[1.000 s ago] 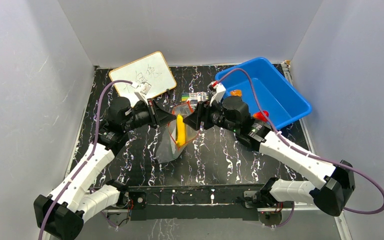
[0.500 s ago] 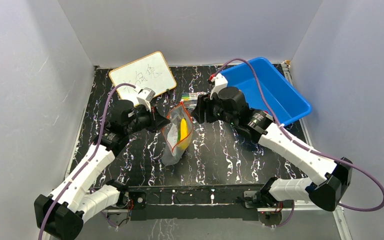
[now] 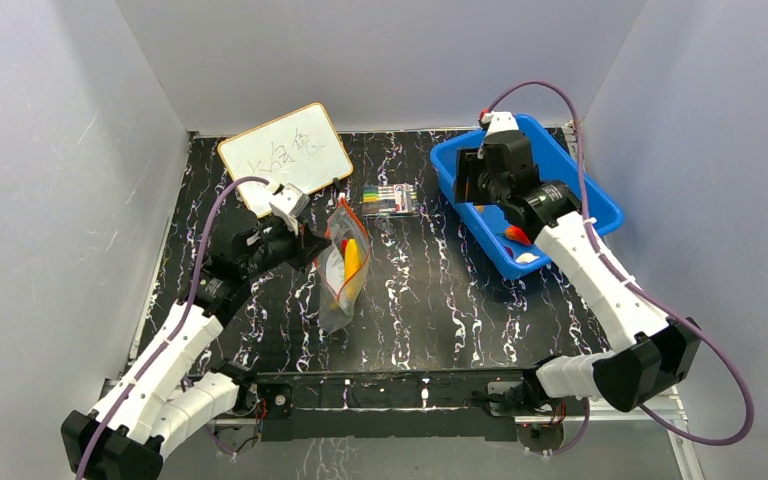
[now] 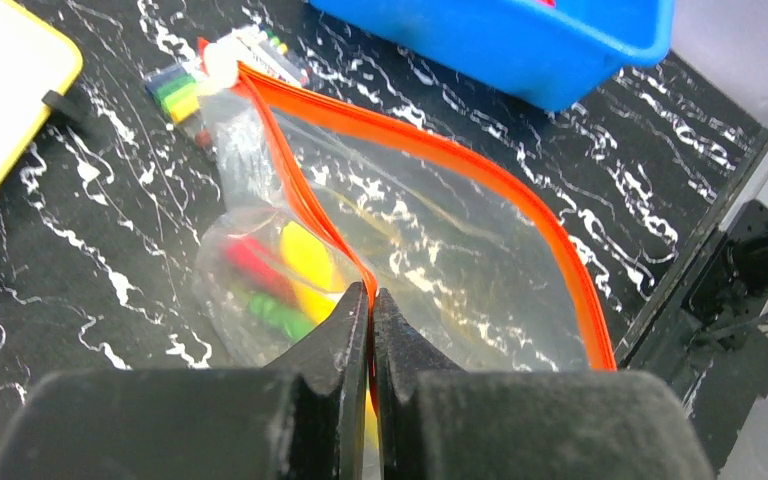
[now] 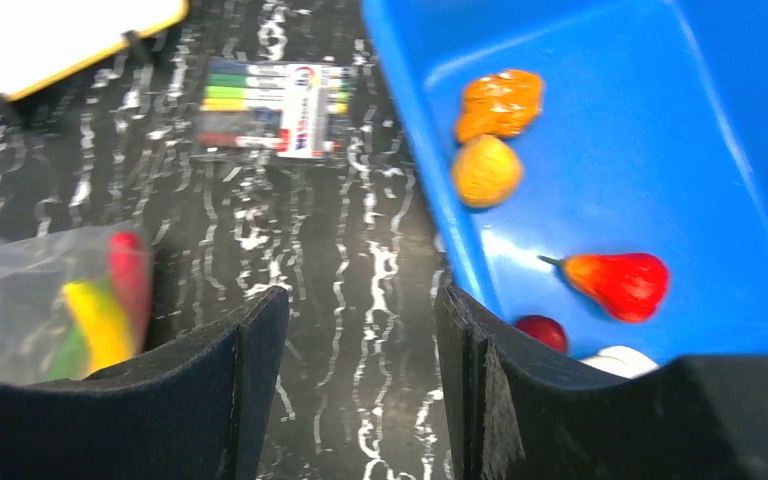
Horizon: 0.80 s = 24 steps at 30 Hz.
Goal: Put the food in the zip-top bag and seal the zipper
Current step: Pick up the fake fruit from the bin.
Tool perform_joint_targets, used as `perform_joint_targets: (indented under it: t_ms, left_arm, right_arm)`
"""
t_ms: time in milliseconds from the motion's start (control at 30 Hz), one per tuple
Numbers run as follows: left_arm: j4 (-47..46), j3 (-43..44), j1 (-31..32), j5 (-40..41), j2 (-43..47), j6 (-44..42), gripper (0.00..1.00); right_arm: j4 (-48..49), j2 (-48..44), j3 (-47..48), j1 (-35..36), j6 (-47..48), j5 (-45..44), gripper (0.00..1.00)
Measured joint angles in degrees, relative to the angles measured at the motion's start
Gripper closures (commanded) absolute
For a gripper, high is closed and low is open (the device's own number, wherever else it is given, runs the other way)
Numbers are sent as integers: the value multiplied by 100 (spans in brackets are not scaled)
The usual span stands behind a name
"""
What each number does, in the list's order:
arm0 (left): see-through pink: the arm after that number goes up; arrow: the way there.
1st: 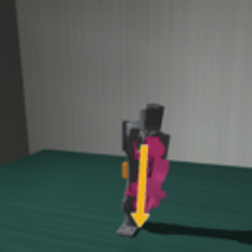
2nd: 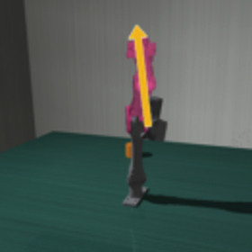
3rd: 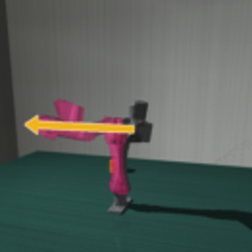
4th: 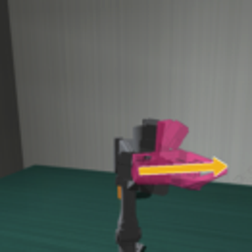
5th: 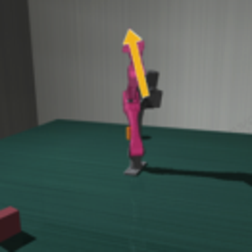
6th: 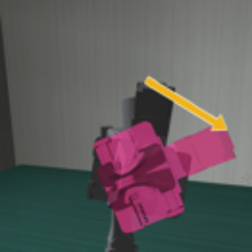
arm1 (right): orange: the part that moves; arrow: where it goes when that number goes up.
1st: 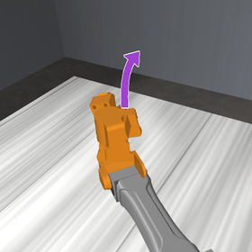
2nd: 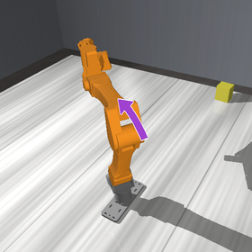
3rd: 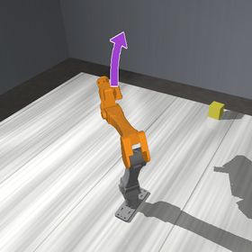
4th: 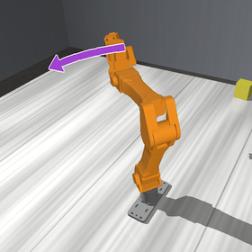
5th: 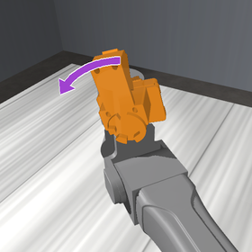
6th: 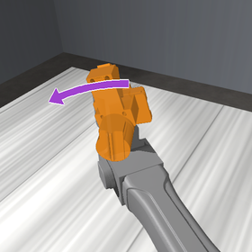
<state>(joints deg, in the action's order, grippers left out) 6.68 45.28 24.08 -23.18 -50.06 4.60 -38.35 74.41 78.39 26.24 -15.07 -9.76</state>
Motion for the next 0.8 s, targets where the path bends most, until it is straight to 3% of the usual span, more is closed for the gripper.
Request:
perform_joint_targets:
  t_ms: [300, 633, 800]
  left_arm:
    - [-79, -800, 0, -214, 258, -70, 100]
    - [-155, -866, 92, -229, 289, -76, 100]
    - [-151, -866, 140, -164, 289, -107, 100]
  right_arm:
    - [-234, 745, 111, -1158, 623, 74, 46]
    - [-549, 1893, 247, -2192, 1054, 299, 41]
    - [-739, 2492, 466, -2623, 1016, 234, 31]
